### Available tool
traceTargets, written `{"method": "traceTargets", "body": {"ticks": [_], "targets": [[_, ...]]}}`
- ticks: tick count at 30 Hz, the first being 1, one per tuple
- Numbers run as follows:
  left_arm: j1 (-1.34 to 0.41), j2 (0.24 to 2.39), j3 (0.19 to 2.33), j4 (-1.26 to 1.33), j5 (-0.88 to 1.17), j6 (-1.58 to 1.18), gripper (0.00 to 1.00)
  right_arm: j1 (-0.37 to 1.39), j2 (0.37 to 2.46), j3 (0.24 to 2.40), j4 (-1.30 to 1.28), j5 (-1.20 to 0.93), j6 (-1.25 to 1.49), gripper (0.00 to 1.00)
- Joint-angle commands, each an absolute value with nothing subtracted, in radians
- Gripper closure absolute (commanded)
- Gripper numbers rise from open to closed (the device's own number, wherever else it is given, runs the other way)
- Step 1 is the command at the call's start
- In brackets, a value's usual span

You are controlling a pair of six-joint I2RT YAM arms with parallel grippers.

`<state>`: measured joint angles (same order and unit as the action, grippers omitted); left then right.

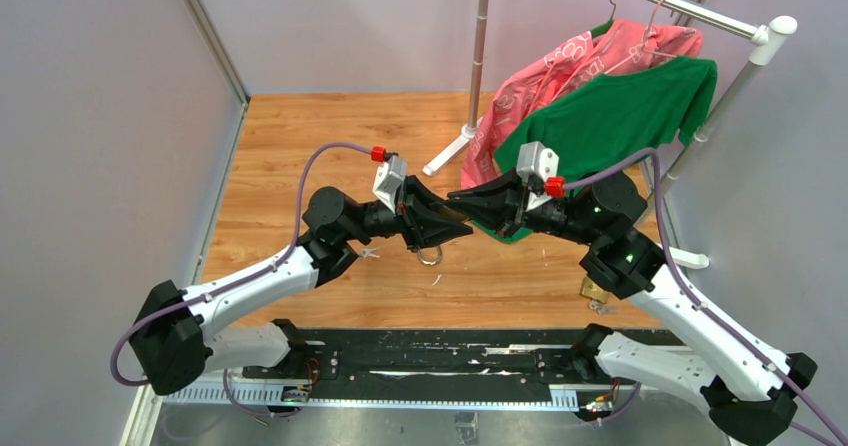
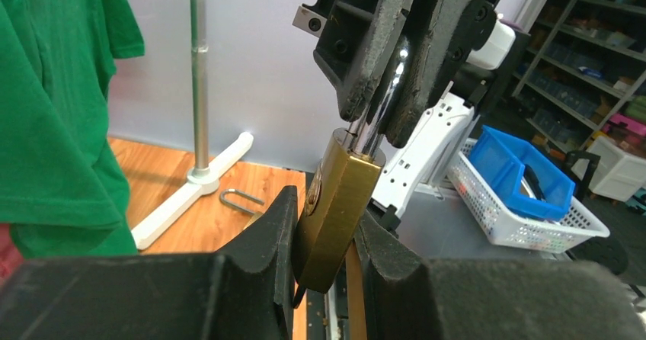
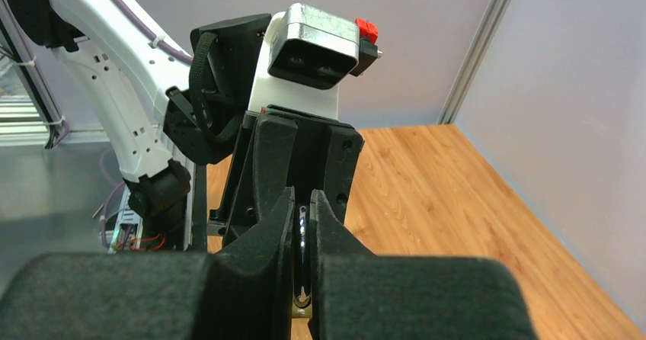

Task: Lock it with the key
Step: Lock the lock.

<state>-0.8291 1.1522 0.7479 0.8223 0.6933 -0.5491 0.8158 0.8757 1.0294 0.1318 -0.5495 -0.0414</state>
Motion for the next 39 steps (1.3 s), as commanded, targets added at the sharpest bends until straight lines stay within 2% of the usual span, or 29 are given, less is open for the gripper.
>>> {"method": "traceTargets", "body": {"ticks": [1,9,14,17,25,32,34,36,39], "targets": [[-0.839,1.081,0.77,0.992,0.62,-0.527,1.0,0.82,0.93,1.024,-0.203,-0.535,-0.111,0.9],[-0.834,1.076,0.753,0.954,0.642,-0.492,1.0,0.821,0.939,1.085,-0.224,-0.55,-0.114,0.78],[-0.832,1.073,0.743,0.94,0.647,-0.47,1.0,0.821,0.933,1.105,-0.215,-0.559,-0.109,0.77],[-0.831,1.077,0.739,0.929,0.65,-0.46,1.0,0.821,0.926,1.114,-0.212,-0.573,-0.104,0.8],[-0.828,1.072,0.732,0.924,0.663,-0.449,1.0,0.821,0.912,1.152,-0.245,-0.566,-0.126,0.57],[-0.827,1.068,0.729,0.923,0.674,-0.436,1.0,0.819,0.908,1.187,-0.267,-0.577,-0.149,0.46],[-0.827,1.069,0.729,0.925,0.676,-0.439,1.0,0.819,0.907,1.203,-0.285,-0.577,-0.162,0.37],[-0.827,1.069,0.729,0.925,0.676,-0.439,1.0,0.819,0.913,1.233,-0.317,-0.58,-0.175,0.21],[-0.827,1.068,0.729,0.925,0.671,-0.44,1.0,0.818,0.924,1.292,-0.369,-0.584,-0.182,0.14]]}}
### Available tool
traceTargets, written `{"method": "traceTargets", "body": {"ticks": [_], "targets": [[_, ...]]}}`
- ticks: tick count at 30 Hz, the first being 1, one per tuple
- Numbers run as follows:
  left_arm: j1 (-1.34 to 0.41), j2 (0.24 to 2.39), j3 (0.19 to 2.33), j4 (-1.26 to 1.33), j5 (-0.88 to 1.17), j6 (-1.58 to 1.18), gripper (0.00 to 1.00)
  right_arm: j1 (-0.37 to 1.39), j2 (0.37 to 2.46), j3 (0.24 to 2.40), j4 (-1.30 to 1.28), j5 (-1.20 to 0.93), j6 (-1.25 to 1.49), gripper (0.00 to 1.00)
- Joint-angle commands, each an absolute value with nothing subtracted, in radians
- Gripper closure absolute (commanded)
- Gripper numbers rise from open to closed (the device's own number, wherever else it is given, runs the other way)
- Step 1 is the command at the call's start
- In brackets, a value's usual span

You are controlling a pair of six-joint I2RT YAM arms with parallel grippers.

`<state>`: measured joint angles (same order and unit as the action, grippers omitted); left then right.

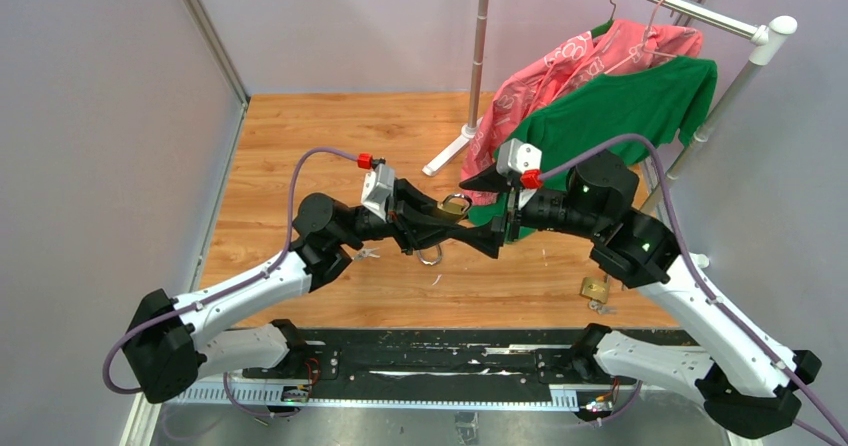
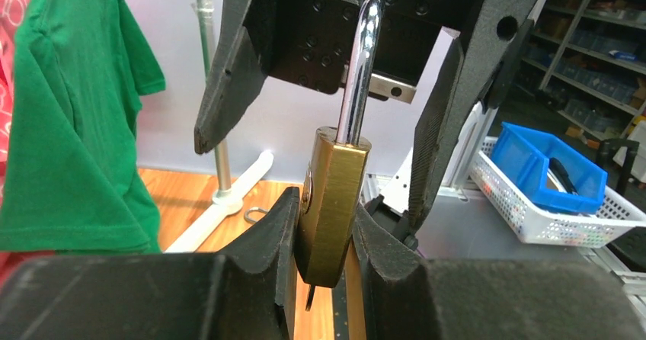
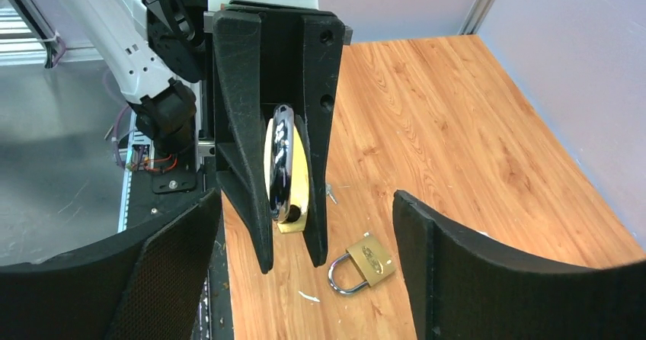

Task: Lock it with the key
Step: Lock the lock.

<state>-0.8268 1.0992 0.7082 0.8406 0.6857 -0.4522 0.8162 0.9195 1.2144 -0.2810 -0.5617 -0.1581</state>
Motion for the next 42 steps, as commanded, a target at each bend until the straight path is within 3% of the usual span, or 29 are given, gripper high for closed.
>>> {"method": "traceTargets", "body": {"ticks": [1,5,8,15,26,32,35,39,42], "targets": [[-0.827,1.067,0.729,0.923,0.67,-0.44,1.0,0.818,0.925,1.308,-0.379,-0.589,-0.186,0.13],[-0.825,1.066,0.726,0.91,0.666,-0.438,1.0,0.818,0.927,1.369,-0.441,-0.605,-0.199,0.12],[-0.822,1.063,0.724,0.904,0.664,-0.436,1.0,0.818,0.917,1.419,-0.475,-0.586,-0.204,0.16],[-0.821,1.056,0.718,0.902,0.668,-0.434,1.0,0.818,0.928,1.509,-0.534,-0.527,-0.197,0.43],[-0.821,1.051,0.715,0.885,0.663,-0.428,1.0,0.818,1.009,1.564,-0.566,-0.595,-0.157,0.51],[-0.821,1.049,0.719,0.884,0.678,-0.419,1.0,0.818,1.014,1.562,-0.563,-0.565,-0.166,0.77],[-0.821,1.046,0.72,0.876,0.681,-0.413,1.0,0.817,1.002,1.553,-0.563,-0.539,-0.177,0.76],[-0.818,1.048,0.722,0.873,0.682,-0.411,1.0,0.816,0.99,1.551,-0.564,-0.535,-0.185,0.65],[-0.818,1.05,0.727,0.873,0.686,-0.414,1.0,0.816,0.987,1.554,-0.564,-0.54,-0.188,0.67]]}}
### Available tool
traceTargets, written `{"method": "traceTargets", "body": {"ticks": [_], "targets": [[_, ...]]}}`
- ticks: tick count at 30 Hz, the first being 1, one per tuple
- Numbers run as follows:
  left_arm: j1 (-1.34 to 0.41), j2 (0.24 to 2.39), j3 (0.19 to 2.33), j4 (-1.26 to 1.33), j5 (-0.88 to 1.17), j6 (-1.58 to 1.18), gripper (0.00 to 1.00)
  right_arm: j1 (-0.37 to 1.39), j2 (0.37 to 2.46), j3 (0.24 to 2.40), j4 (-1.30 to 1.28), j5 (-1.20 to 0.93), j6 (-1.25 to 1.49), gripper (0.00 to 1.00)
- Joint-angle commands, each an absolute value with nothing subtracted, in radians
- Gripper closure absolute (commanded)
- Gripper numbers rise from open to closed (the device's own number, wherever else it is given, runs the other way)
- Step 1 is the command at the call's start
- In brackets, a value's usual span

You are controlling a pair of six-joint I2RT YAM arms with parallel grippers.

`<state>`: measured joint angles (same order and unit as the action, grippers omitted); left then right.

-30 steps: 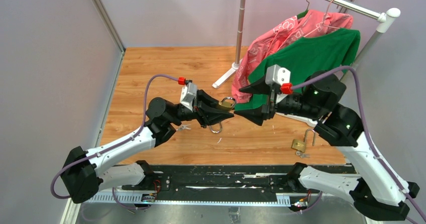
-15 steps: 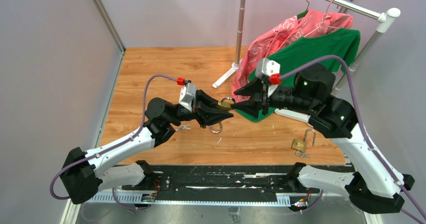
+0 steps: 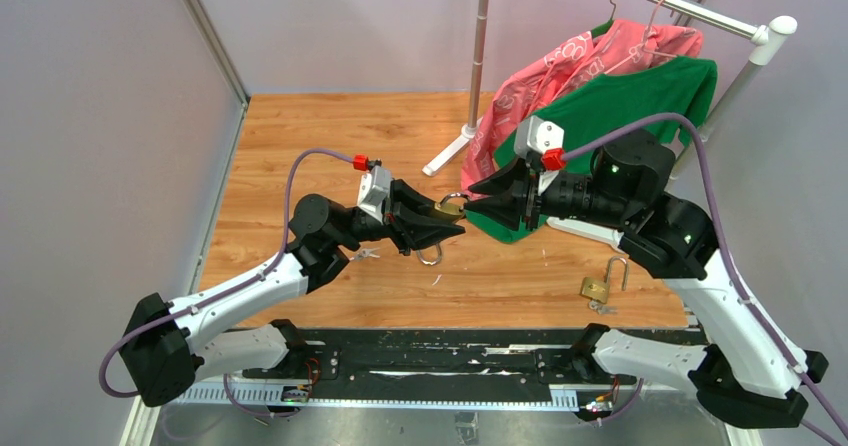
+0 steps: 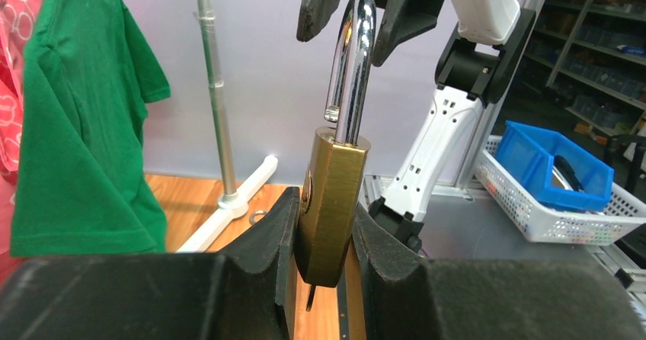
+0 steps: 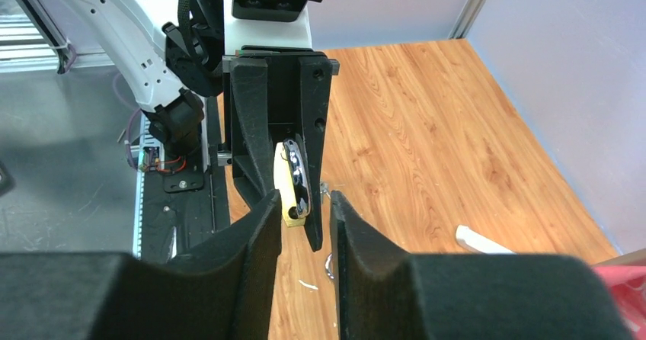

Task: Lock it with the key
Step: Lock the lock.

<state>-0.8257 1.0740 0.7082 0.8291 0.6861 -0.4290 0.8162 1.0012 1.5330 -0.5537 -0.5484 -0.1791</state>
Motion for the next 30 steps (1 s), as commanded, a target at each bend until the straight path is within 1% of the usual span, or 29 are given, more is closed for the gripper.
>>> {"method": "traceTargets", "body": {"ticks": [1,3,6,10,11,12,13,22,25,30], "targets": [[-0.817,1.051,0.727,0.873,0.688,-0.414,1.0,0.816,0.989,1.555,-0.564,-0.547,-0.189,0.7],[-0.818,1.051,0.728,0.872,0.685,-0.414,1.0,0.816,0.997,1.559,-0.565,-0.572,-0.184,0.78],[-0.818,1.052,0.73,0.87,0.68,-0.414,1.0,0.816,1.009,1.554,-0.565,-0.59,-0.177,0.85],[-0.818,1.052,0.735,0.866,0.68,-0.41,1.0,0.816,1.008,1.529,-0.556,-0.603,-0.165,0.86],[-0.818,1.052,0.735,0.865,0.68,-0.41,1.0,0.816,1.006,1.523,-0.552,-0.601,-0.162,0.89],[-0.818,1.054,0.736,0.865,0.68,-0.411,1.0,0.816,1.004,1.518,-0.548,-0.6,-0.159,0.96],[-0.818,1.053,0.736,0.867,0.68,-0.411,1.0,0.816,1.001,1.514,-0.545,-0.595,-0.156,1.0],[-0.813,1.055,0.745,0.897,0.697,-0.413,1.0,0.816,0.963,1.426,-0.502,-0.579,-0.164,1.0],[-0.814,1.062,0.746,0.911,0.729,-0.415,1.0,0.816,0.961,1.406,-0.462,-0.613,-0.175,1.0],[-0.815,1.062,0.75,0.96,0.717,-0.441,1.0,0.816,0.967,1.371,-0.435,-0.625,-0.173,1.0]]}}
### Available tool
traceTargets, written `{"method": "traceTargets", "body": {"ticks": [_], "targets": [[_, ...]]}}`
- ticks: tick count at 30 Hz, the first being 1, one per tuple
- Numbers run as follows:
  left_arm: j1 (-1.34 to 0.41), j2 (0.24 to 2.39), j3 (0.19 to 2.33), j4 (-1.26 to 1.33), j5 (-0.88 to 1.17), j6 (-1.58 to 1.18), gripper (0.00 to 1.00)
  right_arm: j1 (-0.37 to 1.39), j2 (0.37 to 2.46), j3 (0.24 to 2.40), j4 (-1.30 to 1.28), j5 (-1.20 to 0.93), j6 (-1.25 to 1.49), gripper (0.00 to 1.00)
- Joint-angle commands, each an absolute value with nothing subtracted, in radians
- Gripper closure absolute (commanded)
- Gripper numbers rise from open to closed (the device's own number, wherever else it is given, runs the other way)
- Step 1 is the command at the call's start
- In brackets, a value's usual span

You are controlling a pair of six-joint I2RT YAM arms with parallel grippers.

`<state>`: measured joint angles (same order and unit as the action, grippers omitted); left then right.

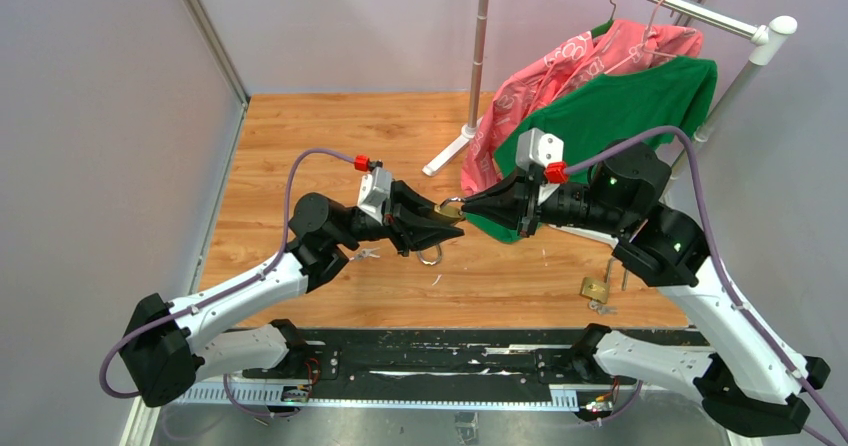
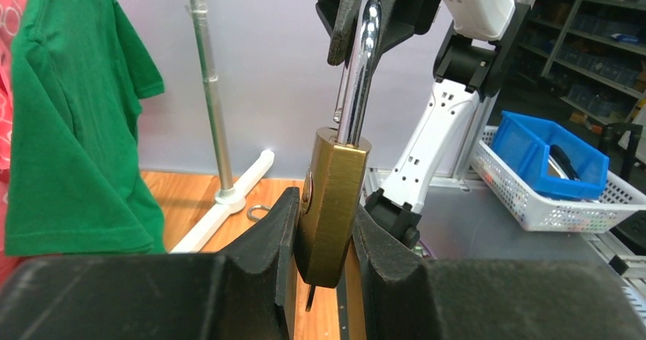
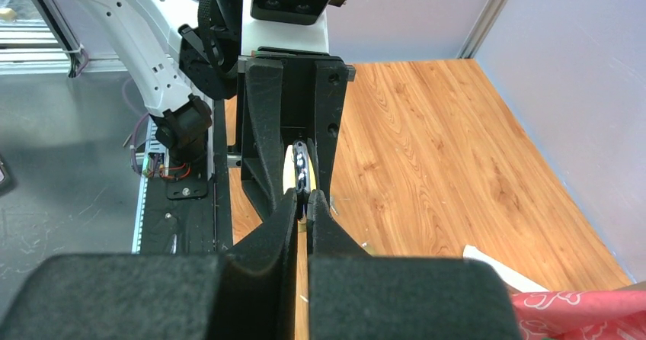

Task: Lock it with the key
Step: Lock the lock.

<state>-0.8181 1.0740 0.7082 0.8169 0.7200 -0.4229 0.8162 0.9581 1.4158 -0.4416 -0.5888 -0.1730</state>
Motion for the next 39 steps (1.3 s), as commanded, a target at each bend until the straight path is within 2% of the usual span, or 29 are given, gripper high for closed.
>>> {"method": "traceTargets", "body": {"ticks": [1,39], "targets": [[-0.815,1.061,0.753,0.97,0.714,-0.448,1.0,0.816,0.965,1.36,-0.425,-0.633,-0.167,1.0],[-0.799,1.071,0.808,1.068,0.668,-0.546,1.0,0.816,0.912,1.026,-0.347,-0.593,-0.167,1.0]]}}
